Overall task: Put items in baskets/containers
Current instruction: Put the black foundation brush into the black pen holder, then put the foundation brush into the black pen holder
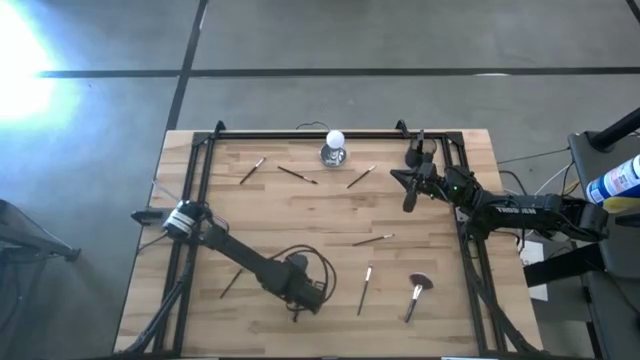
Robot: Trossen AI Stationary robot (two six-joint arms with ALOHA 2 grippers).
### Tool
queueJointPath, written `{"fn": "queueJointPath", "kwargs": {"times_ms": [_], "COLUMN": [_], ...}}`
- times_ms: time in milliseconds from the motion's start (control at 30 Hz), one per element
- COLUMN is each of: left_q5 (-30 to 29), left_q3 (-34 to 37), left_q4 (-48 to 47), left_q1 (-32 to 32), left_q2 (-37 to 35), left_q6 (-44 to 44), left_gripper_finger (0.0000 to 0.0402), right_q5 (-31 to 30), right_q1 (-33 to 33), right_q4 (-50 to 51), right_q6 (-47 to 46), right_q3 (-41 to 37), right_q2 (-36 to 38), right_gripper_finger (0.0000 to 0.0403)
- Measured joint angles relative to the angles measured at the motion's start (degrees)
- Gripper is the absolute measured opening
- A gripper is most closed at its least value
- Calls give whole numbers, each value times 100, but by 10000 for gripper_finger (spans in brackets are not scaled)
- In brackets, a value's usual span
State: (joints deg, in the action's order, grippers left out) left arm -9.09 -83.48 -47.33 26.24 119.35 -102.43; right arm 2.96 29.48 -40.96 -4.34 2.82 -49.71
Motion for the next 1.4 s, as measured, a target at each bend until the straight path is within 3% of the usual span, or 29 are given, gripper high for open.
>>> {"fn": "queueJointPath", "kwargs": {"times_ms": [167,300,467,633,767,867,1033,1133,1233,1400], "left_q5": [-282,-1371,-2427,-3207,-3631,-3706,-2818,-2118,-1311,-314], "left_q3": [0,112,404,1393,2535,3447,4700,5079,5211,5169], "left_q4": [-292,-1022,-765,639,2858,5095,9004,10595,11174,11212], "left_q1": [-9,-56,-39,-142,-304,-584,-1262,-1770,-2260,-2678], "left_q2": [-109,-406,-1171,-1956,-2505,-2755,-2605,-2426,-2269,-2162], "left_q6": [141,144,418,1196,2700,4177,6629,7644,8101,8305], "left_gripper_finger": [43,37,37,37,37,33,10,2,2,2], "right_q5": [-1,0,0,0,9,125,634,918,970,973], "right_q1": [-1,1,-1,-1,1,1,-35,-70,-194,-517], "right_q4": [-1,-1,1,3,-1,0,12,30,31,52], "right_q6": [-4,-19,-17,-15,-15,-17,-36,-301,-531,-847], "right_q3": [-4,-4,-5,-6,-6,2,110,225,342,561], "right_q2": [0,0,0,-39,-56,-91,-154,-229,-357,-771], "right_gripper_finger": [8,8,8,8,8,8,8,9,9,25]}}
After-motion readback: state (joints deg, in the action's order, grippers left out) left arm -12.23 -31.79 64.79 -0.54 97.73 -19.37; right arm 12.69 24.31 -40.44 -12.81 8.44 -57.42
